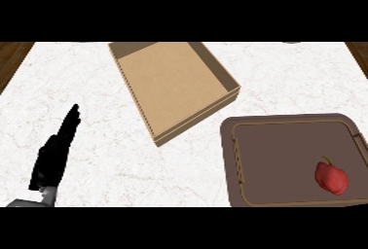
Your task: Pick the bell pepper from the tray and place it in the cardboard box
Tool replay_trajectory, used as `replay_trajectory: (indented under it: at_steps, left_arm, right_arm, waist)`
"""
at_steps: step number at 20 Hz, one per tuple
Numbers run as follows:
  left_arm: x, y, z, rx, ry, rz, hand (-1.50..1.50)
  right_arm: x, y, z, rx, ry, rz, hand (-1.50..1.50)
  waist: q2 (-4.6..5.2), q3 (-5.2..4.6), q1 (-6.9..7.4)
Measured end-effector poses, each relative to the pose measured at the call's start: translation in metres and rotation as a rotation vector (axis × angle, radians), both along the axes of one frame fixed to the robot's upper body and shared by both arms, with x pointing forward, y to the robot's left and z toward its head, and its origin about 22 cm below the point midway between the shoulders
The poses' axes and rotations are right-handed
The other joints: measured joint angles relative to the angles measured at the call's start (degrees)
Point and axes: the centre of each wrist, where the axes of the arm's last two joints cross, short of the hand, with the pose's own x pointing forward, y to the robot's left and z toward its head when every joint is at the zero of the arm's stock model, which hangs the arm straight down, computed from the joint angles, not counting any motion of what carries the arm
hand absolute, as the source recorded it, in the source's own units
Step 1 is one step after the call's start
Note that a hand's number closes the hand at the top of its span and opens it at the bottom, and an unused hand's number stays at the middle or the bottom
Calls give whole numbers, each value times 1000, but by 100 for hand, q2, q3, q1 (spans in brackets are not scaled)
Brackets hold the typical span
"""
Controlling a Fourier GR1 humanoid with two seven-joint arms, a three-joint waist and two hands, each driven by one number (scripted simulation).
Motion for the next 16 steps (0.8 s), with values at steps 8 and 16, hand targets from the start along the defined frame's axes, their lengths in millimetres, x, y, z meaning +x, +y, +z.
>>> replay_trajectory:
  at_steps: [8,16]
  left_arm:
    - [-2,-3,0,-9,6,-1,0]
    - [-3,-2,1,0,4,5,0]
  right_arm:
    - [14,14,-15,-20,32,-23,-150]
    - [18,17,-34,-29,75,-41,-150]
  waist:
    - [-9,9,-16]
    - [-12,10,-40]
